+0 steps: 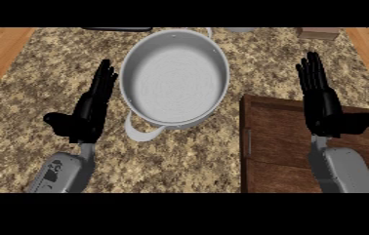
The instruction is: Pick the eggplant from the tray and place it in the pot
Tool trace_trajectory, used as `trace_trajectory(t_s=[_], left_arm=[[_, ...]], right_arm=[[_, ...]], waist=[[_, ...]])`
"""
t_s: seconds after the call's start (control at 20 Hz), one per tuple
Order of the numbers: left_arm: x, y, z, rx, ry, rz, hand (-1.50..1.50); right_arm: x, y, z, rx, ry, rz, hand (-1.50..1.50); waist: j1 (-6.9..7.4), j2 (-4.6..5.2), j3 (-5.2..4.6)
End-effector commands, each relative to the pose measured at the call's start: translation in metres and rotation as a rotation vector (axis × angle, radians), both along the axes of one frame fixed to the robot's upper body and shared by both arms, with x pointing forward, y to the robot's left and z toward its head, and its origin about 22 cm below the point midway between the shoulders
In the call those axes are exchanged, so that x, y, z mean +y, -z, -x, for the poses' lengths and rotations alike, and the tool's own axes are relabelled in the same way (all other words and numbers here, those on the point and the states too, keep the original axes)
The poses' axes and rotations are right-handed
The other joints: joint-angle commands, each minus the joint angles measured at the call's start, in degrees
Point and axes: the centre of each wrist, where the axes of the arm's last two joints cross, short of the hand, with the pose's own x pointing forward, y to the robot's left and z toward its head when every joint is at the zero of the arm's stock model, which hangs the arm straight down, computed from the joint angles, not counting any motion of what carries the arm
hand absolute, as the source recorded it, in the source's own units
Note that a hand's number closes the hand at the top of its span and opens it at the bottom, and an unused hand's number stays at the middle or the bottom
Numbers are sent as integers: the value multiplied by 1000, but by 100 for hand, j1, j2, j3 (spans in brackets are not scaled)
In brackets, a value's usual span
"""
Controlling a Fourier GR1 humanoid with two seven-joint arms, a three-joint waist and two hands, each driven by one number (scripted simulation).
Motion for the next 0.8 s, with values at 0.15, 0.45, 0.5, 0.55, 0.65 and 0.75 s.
trace_trajectory(t_s=[0.15,0.45,0.5,0.55,0.65,0.75], left_arm=[[94,14,17,198,-226,-290,0],[120,20,26,477,-348,-357,0],[135,15,24,493,-358,-354,0],[127,23,31,504,-360,-371,0],[127,0,29,488,-339,-378,0],[131,11,27,508,-341,-375,0]], right_arm=[[-31,-2,9,248,-289,11,150],[-95,2,47,246,156,342,-150],[-85,-9,54,219,126,315,-150],[-102,-13,76,208,65,352,-150],[-103,-16,95,198,43,353,-150],[-100,-46,97,199,22,401,-150]], waist=[[-170,-25,31],[-460,-71,35],[-441,-72,22],[-446,-77,23],[-357,-65,25],[-351,-53,20]])
